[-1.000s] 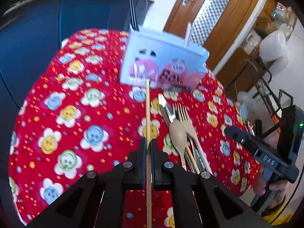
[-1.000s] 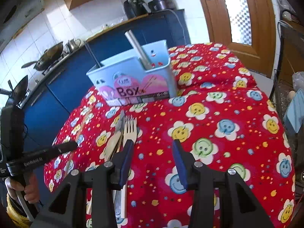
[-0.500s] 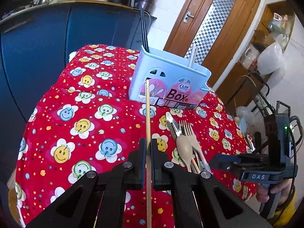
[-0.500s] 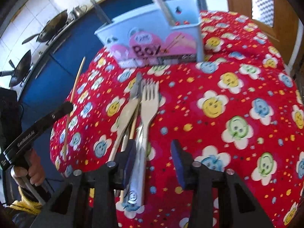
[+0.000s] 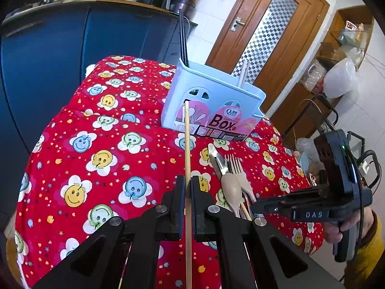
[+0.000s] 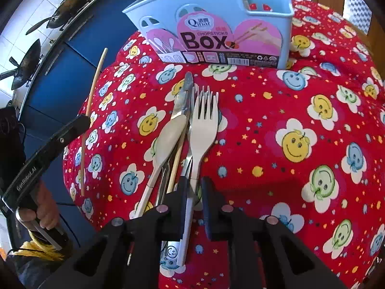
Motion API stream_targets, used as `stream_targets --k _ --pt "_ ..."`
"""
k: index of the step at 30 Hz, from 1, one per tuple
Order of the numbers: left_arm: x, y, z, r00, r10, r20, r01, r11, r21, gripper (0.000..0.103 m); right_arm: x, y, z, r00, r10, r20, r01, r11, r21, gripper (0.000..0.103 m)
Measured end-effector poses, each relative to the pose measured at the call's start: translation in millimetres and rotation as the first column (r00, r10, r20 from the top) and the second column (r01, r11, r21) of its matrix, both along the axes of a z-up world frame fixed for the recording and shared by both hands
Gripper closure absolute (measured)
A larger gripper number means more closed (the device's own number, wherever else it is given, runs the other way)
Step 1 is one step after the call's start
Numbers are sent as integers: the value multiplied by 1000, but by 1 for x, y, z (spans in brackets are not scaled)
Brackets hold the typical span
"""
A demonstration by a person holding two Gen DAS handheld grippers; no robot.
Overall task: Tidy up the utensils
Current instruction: 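Lift the wooden chopstick with the left gripper while the right grasps a white fork, then lower the chopstick and white fork into the blue box and open both grippers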
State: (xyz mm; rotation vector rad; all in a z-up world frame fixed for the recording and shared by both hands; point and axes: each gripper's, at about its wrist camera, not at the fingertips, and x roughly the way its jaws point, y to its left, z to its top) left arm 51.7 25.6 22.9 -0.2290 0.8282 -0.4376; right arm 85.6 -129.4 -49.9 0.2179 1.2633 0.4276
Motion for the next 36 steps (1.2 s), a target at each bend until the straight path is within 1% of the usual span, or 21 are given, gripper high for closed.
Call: stream_targets --k 2,4,6,9,12,15,18,20,23,27,33,36 --pt "0 -1 1 1000 -2 4 2 1000 -2 99 3 -3 0 1000 4 -12 -4 1000 16 93" --pt "0 -2 2 1000 -4 10 4 1000 -7 99 1 -5 2 1000 -4 1 4 1000 27 94" --pt "-1 -3 5 1000 -7 23 7 1000 -13 99 -3 -9 6 1000 -15 27 14 998 55 94" --pt "-2 -4 9 999 -11 46 12 1000 -20 99 -10 -16 17 996 -42 83 32 992 123 94" --pt "0 -6 14 998 -13 67 16 999 -39 99 -18 -25 29 986 -89 140 62 980 187 94" --pt "4 -9 21 995 -7 97 13 998 -64 99 -24 -34 42 960 -149 235 97 971 218 94" --pt "11 -13 31 991 3 136 9 996 -84 99 -27 -42 57 915 -206 347 132 965 224 94" --pt "16 -16 38 985 11 175 5 996 -89 99 -25 -43 62 895 -231 381 143 958 247 94" --pt "24 -22 50 968 33 247 -16 997 -72 99 -23 -49 71 860 -268 435 152 947 284 94" --pt "35 -26 64 941 71 330 -54 997 -60 99 -14 -52 76 825 -306 474 167 935 312 94" --pt "57 -27 83 914 114 390 -89 993 -82 99 0 -57 83 784 -340 520 185 927 327 94" --pt "68 -29 90 900 138 414 -108 989 -97 99 8 -61 89 755 -355 552 198 925 325 94"
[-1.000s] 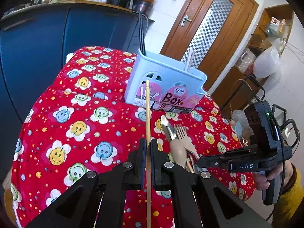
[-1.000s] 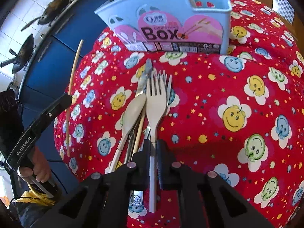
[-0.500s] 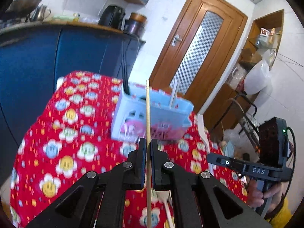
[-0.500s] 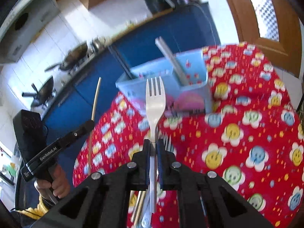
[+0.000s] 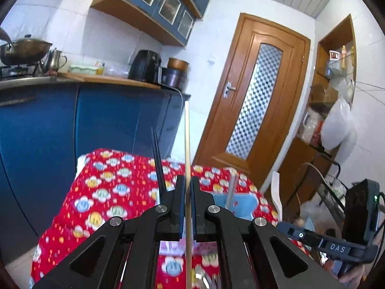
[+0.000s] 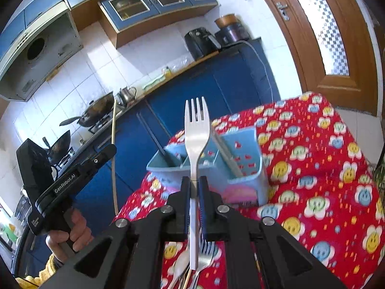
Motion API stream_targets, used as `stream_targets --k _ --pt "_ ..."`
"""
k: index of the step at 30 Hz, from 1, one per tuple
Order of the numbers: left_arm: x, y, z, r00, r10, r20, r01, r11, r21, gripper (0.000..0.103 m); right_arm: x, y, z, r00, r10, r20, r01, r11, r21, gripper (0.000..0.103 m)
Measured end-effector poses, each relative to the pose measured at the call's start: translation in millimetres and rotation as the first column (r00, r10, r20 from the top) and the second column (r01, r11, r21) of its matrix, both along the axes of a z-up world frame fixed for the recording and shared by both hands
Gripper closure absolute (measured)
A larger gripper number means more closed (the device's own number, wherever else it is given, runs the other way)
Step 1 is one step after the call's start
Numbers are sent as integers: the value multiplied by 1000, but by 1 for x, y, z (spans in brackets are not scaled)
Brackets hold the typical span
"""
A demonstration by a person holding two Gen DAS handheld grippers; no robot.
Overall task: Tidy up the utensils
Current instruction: 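Lower the chopstick and white fork into the blue box and open both grippers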
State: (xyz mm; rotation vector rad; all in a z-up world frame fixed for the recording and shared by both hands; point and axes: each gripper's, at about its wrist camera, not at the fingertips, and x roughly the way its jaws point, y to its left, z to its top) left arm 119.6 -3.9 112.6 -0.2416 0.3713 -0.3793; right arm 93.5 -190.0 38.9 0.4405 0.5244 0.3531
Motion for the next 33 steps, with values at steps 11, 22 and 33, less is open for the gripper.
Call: stream_targets --k 11,22,33 --pt "46 -21 0 988 84 129 -86 996 12 99 39 -8 13 989 -84 121 92 994 -61 94" --pt "68 -35 -25 967 144 209 -154 988 30 99 71 4 2 959 -96 266 146 974 -174 94" --pt "73 -40 -54 976 140 169 -156 984 86 99 79 6 -24 968 -78 237 131 967 -217 94"
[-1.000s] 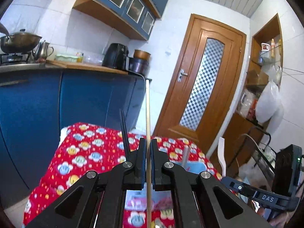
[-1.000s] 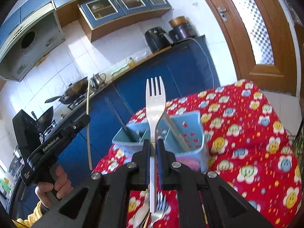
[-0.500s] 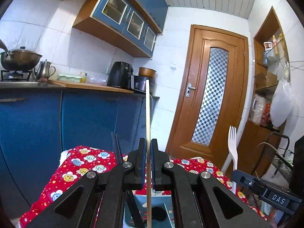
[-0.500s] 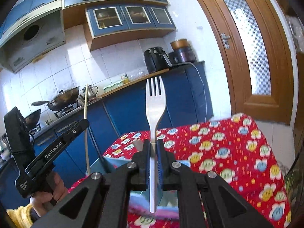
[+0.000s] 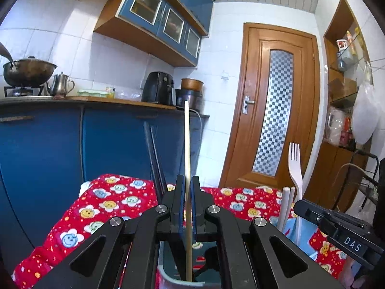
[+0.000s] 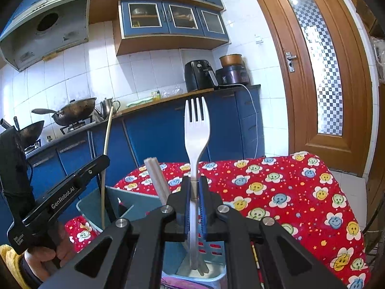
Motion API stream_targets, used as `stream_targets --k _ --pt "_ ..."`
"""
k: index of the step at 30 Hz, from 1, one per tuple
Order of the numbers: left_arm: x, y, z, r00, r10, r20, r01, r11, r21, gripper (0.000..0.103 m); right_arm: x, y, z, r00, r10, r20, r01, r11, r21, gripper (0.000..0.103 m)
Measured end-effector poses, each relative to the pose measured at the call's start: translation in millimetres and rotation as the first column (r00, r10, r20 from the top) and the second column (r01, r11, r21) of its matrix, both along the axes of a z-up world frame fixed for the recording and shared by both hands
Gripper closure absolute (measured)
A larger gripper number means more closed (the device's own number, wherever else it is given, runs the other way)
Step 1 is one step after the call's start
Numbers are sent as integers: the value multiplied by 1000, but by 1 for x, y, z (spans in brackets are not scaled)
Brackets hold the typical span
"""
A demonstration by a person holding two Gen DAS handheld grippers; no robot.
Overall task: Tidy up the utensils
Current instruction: 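Lower the chopstick and white fork into the blue box and open both grippers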
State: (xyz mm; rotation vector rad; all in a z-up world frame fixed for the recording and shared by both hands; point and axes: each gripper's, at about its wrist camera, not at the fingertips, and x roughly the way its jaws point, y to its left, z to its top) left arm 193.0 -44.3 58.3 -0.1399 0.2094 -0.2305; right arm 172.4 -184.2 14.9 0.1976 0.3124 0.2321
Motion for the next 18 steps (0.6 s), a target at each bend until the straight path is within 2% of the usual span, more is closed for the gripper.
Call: stream_targets --k 10,14,18 --pt "-5 3 -7 998 -5 -68 4 1000 -2 98 -7 9 1 999 11 -41 -12 999 -37 94" --pt "-6 7 -8 996 -10 -90 9 1000 -3 98 -9 10 1 998 20 -63 -21 1000 -20 93" --pt "-9 7 -9 992 -35 -121 34 999 -8 93 -13 9 5 998 28 -62 -28 1000 10 83"
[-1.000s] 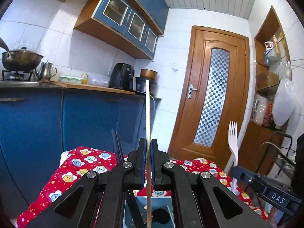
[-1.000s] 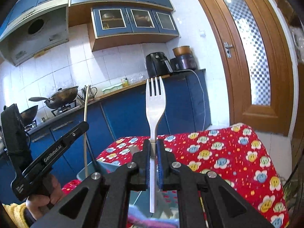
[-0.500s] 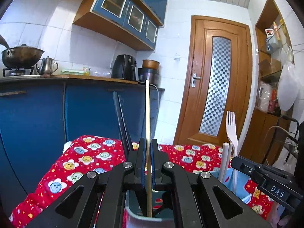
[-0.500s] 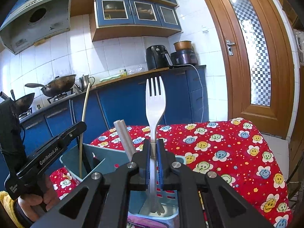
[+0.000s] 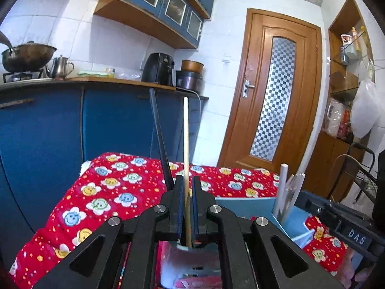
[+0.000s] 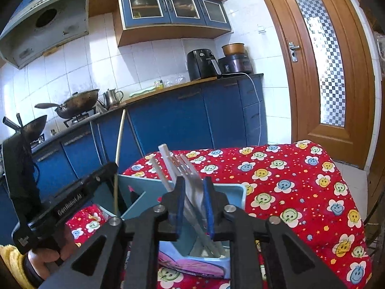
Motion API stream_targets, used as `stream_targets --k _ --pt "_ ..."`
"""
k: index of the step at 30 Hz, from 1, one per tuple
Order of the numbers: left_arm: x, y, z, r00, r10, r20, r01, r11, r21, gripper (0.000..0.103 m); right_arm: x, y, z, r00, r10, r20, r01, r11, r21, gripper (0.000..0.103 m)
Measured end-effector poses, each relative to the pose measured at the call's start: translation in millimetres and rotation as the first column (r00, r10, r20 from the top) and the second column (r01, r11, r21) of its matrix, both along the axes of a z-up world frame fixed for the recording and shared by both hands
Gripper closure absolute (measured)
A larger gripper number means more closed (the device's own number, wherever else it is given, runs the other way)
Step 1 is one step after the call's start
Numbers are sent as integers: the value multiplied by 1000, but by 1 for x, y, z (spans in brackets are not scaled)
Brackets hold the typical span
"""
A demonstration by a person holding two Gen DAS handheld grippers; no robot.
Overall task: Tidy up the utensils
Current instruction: 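Lower the chopstick and white fork into the blue box and open both grippers, then return the left gripper to the utensils and grasp the beige spoon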
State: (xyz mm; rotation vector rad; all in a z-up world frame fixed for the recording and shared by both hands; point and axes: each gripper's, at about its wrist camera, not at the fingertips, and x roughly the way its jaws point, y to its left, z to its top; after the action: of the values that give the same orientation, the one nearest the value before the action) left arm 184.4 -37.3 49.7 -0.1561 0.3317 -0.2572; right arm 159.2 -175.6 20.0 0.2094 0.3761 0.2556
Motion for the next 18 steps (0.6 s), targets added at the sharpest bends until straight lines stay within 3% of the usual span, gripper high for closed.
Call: stream_targets --k 7,18 --pt "-13 -1 9 999 -38 -16 38 999 3 82 -14 1 13 1000 -7 14 7 1000 3 74" --pt "-42 5 22 992 -92 -81 93 996 7 81 -47 4 29 1000 -1 -2 1 1000 9 70"
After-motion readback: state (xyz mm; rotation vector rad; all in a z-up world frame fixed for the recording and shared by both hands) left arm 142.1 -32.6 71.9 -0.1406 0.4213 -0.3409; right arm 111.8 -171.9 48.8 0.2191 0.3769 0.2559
